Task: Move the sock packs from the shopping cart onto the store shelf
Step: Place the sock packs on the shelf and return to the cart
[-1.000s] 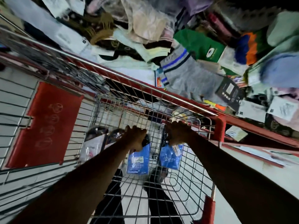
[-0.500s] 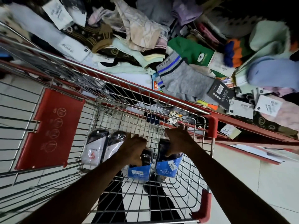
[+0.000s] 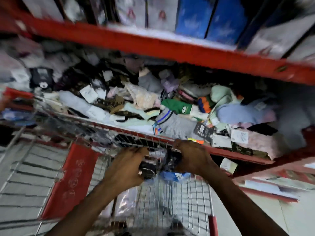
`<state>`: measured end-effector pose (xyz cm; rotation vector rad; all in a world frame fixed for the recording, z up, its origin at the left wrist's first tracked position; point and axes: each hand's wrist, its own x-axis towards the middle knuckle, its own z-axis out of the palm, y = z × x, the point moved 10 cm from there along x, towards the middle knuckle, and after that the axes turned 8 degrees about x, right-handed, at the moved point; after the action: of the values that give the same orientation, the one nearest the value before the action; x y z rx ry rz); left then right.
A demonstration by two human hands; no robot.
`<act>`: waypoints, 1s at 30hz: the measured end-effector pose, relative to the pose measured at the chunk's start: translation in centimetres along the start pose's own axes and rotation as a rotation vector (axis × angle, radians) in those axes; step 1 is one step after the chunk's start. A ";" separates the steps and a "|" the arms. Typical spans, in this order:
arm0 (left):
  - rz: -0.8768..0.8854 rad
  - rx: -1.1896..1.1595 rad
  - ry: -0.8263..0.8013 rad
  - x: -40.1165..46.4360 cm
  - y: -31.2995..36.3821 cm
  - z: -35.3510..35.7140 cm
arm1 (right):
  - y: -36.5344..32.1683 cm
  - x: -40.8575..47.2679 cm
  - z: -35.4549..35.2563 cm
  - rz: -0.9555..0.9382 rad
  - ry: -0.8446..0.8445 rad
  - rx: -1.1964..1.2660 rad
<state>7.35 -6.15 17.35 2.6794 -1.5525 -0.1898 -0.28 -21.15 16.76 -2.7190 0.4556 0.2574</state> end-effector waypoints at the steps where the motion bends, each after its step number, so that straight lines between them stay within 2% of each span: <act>1: 0.000 0.027 0.044 0.1 -0.2 -3.2 | -0.8 -0.3 -3.1 0.001 0.043 0.006; 5: -0.019 0.065 0.117 0.3 -0.8 -13.2 | -4.0 -1.9 -14.1 -0.022 0.200 -0.035; 8: 0.003 0.106 0.242 0.7 -0.6 -20.9 | -6.2 -3.8 -22.3 -0.040 0.350 -0.072; 14: 0.021 0.118 0.385 2.7 -0.4 -32.0 | -9.3 -6.9 -34.5 -0.065 0.554 -0.045; 23: 0.124 0.046 0.552 7.8 1.5 -43.1 | -9.6 -6.3 -45.7 0.023 0.654 -0.077; 30: 0.144 0.017 0.529 14.5 3.1 -43.9 | -7.5 -1.0 -47.8 0.107 0.613 -0.182</act>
<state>17.32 -21.49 59.89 2.3368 -1.5497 0.4965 6.95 -32.83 63.19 -2.9196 0.7736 -0.5520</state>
